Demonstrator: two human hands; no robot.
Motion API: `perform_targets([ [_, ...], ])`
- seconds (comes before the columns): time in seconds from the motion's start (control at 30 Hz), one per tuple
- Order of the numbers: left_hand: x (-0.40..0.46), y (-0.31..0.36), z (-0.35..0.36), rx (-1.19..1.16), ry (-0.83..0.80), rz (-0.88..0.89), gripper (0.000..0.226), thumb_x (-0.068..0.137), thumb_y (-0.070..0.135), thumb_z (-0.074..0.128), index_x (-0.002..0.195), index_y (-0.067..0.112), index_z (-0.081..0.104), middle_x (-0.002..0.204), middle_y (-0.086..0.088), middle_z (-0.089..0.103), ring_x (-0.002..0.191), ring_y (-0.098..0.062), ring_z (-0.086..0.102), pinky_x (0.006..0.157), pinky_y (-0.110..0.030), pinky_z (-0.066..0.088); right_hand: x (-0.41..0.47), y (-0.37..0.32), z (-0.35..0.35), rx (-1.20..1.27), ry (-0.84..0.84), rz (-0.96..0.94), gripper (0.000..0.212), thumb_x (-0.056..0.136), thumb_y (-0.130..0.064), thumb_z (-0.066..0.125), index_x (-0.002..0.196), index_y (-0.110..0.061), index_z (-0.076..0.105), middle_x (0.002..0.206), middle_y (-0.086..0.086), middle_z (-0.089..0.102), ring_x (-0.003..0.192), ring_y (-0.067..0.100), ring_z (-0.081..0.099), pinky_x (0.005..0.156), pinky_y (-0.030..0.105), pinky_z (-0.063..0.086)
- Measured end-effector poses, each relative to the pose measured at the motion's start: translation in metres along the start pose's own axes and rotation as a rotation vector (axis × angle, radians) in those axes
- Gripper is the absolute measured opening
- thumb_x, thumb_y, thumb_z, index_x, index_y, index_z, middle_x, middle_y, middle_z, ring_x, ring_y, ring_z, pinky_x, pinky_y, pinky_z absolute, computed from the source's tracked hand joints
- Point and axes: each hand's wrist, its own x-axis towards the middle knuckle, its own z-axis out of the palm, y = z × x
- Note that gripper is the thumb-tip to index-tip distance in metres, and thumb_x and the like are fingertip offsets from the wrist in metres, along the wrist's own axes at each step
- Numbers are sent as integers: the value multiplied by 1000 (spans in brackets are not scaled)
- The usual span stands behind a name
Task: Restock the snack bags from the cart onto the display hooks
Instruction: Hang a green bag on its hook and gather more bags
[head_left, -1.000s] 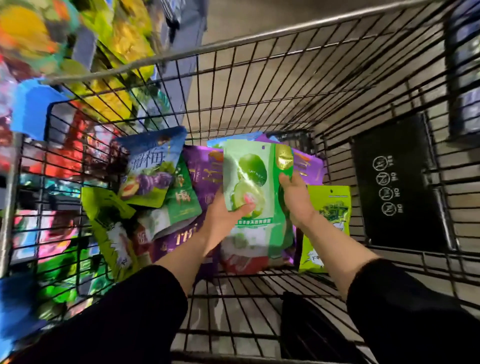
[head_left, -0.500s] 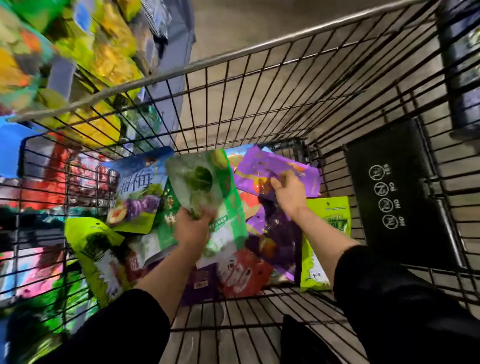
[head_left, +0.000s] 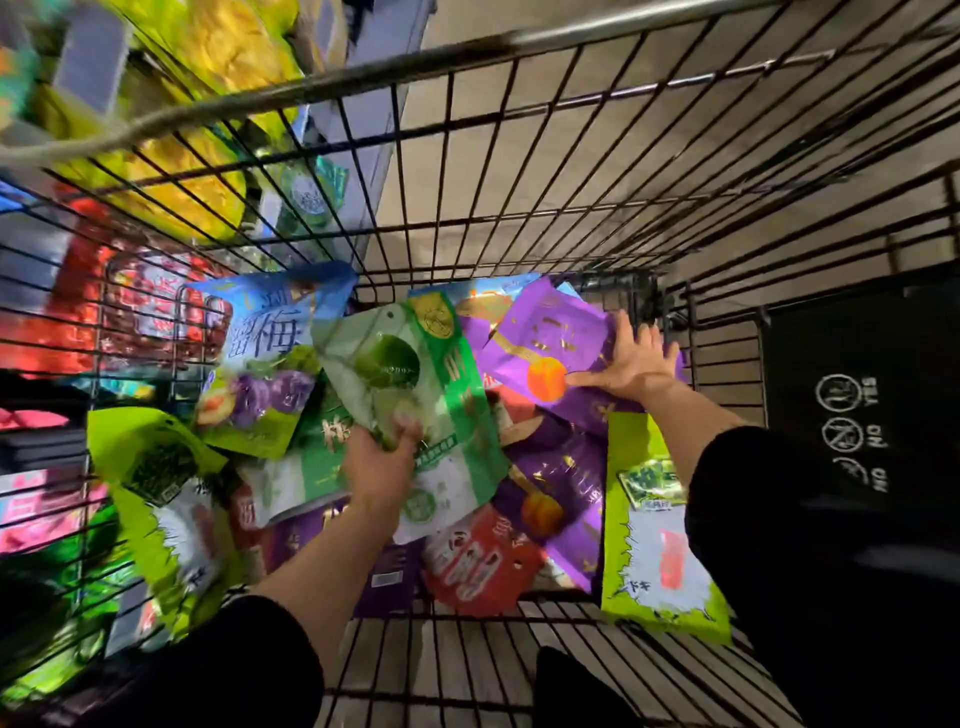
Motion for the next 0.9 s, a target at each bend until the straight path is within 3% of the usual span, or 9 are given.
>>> perform_targets([
  [0.17,0,1,1,18,20,-32,38,80,30,77,103,5,60,95,-14,67,88,-31,65,81,-51,55,-10,-5,0,31,36,44,130,43,-83,71,145,-15,27,145,16,35,140,32,29,114,51,21],
  [0.23,-1,2,0,-4,25,-32,38,79,29,77,103,5,60,95,-13,68,88,-31,65,81,-51,55,-16,-5,-3,194,-44,-3,93,55,-78,71,124,-17,54,123,9,59,122,27,52,100,35,42],
  [0.3,-3,3,0,-29,27,-34,36,80,27,77,104,5,60,96,-13,68,90,-30,65,83,-50,55,-25,-6,-5,414,-149,-91,41,70,-59,75,85,-22,67,81,-5,69,87,14,63,72,17,45],
  [0.4,-5,1,-1,-52,46,-28,32,80,23,77,103,6,62,96,-12,68,90,-30,65,84,-49,55,-36,-16,-6,748,-259,-225,21,75,-12,81,68,-19,62,48,-17,60,48,-5,54,46,7,38],
  [0.53,-7,4,-6,-96,48,-7,31,78,21,79,101,8,64,94,-9,70,88,-26,67,82,-42,56,-32,-43,-4,1123,-251,-225,35,59,23,72,75,-4,57,65,7,66,56,18,62,57,30,52],
  [0.63,-8,8,-16,-142,48,12,34,76,22,80,101,6,64,93,-8,70,85,-22,67,74,-34,55,-34,-60,-6,1237,-294,-241,57,58,34,60,93,-11,55,69,4,69,64,20,66,56,28,55],
  [0.73,-11,14,-29,-140,72,66,25,81,14,75,101,3,64,91,-9,70,78,-18,64,71,-33,52,-42,-67,-6,1278,-447,-312,44,68,17,67,108,-2,65,82,7,74,71,20,71,69,33,60],
  [0.8,-19,24,-39,-164,73,116,20,82,5,71,100,1,64,87,-8,70,71,-10,63,67,-30,51,-54,-72,-10,1189,-417,-307,19,79,-6,72,98,-2,70,81,8,73,64,16,68,65,29,56],
  [0.9,-35,38,-59,-211,95,194,18,76,7,73,92,8,66,77,1,67,62,2,60,60,-20,50,-74,-84,-19,1157,-317,-338,15,85,-17,71,86,-1,71,74,3,70,59,12,62,60,23,48],
])
